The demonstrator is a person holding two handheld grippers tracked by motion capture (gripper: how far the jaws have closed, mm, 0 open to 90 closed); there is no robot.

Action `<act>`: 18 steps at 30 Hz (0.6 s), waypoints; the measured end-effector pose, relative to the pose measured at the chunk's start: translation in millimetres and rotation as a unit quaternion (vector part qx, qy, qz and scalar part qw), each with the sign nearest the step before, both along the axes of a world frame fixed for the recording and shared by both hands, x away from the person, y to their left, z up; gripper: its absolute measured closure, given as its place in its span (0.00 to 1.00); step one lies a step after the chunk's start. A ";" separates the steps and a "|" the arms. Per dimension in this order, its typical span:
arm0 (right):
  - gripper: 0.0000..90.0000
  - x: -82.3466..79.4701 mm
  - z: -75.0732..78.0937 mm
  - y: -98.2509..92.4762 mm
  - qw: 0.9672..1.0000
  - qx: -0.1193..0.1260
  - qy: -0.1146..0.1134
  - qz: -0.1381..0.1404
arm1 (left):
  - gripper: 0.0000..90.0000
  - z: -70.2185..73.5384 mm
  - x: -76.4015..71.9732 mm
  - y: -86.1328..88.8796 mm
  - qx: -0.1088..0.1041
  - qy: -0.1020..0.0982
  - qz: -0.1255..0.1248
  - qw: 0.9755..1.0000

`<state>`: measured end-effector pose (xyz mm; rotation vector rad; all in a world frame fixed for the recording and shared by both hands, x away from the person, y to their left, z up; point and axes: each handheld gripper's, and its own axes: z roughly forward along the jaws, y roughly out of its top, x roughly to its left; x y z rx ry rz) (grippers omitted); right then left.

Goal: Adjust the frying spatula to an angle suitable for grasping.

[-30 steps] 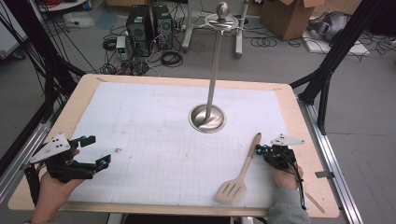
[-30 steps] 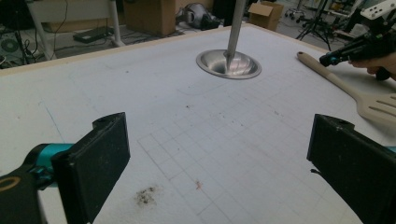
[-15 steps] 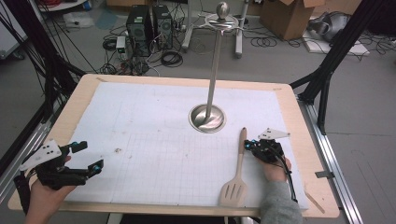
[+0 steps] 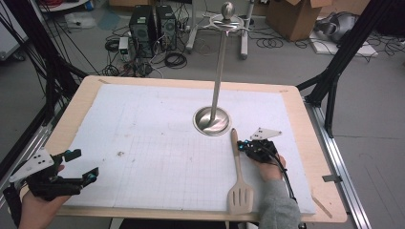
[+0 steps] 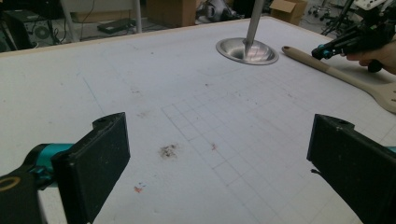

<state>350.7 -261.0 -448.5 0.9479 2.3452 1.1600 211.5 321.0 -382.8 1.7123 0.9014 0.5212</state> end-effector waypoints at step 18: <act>1.00 -33.6 19.4 7.4 0.996 -0.013 0.007 0.091 | 0.07 -0.2 26.9 -20.6 -0.006 0.002 -0.036 0.999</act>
